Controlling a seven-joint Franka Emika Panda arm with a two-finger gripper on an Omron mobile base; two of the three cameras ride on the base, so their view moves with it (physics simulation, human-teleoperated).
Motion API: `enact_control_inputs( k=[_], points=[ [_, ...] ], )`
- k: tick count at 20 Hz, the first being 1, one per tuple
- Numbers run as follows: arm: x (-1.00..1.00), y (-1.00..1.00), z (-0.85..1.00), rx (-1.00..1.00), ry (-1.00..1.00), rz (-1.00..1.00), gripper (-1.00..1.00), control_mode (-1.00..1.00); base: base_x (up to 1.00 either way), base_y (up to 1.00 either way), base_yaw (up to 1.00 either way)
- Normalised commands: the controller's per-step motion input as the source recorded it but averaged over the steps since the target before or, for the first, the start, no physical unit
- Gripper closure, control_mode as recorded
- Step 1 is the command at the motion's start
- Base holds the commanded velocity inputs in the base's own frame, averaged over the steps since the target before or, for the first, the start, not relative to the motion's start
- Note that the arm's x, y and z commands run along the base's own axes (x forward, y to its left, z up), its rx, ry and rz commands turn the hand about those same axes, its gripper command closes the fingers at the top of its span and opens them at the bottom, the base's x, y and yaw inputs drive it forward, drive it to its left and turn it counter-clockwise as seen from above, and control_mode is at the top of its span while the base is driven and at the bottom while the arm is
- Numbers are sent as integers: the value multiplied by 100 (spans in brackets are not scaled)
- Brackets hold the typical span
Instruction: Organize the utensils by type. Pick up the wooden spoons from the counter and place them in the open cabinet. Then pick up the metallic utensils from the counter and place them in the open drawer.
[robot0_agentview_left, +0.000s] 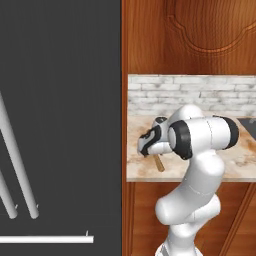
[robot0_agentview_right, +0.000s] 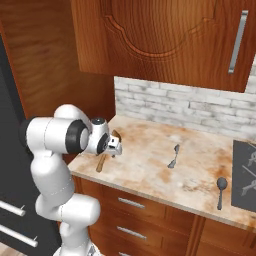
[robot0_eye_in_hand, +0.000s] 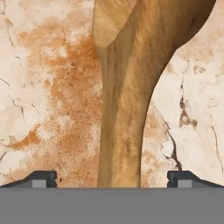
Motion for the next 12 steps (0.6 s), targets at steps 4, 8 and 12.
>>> enact_control_inputs(
  k=[4, 8, 12],
  points=[
    [24, 0, -31, 0, 0, 0, -100, -100, 0, 0, 0],
    [5, -3, -36, 0, 0, 0, 100, -100, 0, 0, 0],
    [0, -11, -40, 0, 2, 0, 100, -100, 0, 0, 0]
  ],
)
